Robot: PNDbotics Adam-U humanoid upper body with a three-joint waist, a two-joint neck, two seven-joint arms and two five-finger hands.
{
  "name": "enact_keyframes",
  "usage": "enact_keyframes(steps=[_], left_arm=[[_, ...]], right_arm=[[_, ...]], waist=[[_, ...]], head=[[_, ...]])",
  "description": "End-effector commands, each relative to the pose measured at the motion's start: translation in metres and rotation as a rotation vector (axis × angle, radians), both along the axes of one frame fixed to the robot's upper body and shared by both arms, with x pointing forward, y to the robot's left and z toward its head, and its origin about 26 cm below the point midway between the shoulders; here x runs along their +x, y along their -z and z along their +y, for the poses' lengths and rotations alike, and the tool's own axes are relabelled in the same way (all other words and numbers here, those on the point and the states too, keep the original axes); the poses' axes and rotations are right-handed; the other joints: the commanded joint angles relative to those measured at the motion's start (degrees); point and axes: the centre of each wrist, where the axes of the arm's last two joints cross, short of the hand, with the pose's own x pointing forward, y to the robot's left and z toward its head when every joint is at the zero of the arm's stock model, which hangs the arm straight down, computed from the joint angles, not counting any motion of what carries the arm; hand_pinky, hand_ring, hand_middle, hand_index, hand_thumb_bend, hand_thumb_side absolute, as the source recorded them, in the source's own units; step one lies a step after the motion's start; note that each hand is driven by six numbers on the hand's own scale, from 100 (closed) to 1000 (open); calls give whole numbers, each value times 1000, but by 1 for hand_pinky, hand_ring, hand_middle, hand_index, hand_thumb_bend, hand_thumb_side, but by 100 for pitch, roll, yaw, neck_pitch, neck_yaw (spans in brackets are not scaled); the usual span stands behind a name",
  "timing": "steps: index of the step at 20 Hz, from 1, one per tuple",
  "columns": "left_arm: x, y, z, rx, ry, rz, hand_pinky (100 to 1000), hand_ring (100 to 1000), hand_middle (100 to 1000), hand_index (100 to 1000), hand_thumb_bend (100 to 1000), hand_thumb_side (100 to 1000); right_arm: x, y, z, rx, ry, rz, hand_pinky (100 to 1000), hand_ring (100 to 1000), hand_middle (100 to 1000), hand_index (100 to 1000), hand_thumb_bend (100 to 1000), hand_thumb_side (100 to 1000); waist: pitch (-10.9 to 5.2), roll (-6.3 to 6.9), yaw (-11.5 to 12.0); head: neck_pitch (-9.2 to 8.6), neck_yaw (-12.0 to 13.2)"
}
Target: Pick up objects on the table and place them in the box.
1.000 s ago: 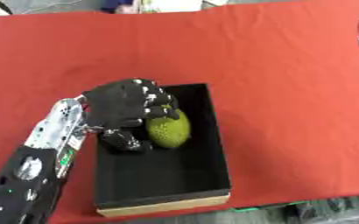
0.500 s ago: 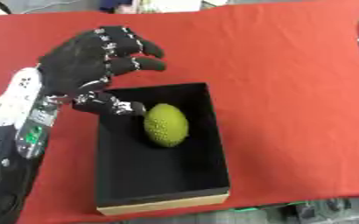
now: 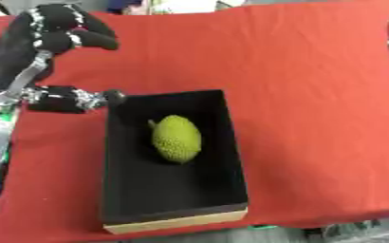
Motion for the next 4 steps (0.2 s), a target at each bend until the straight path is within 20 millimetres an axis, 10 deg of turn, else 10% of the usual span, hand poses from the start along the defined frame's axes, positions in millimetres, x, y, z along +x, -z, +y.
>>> enact_keyframes(steps=[1, 4], left_arm=[[-2, -11, 56, -170, -78, 22, 567, 558, 590, 716, 224, 100], [-16, -20, 103, -415, -175, 47, 564, 563, 594, 716, 183, 100]], right_arm=[[-6, -13, -4, -26, 23, -50, 724, 811, 606, 757, 100, 415], [-6, -14, -5, -18, 30, -65, 724, 810, 606, 757, 100, 411]], waist=[[-68, -13, -6], [-19, -42, -5]], head=[[29, 2], [27, 39]])
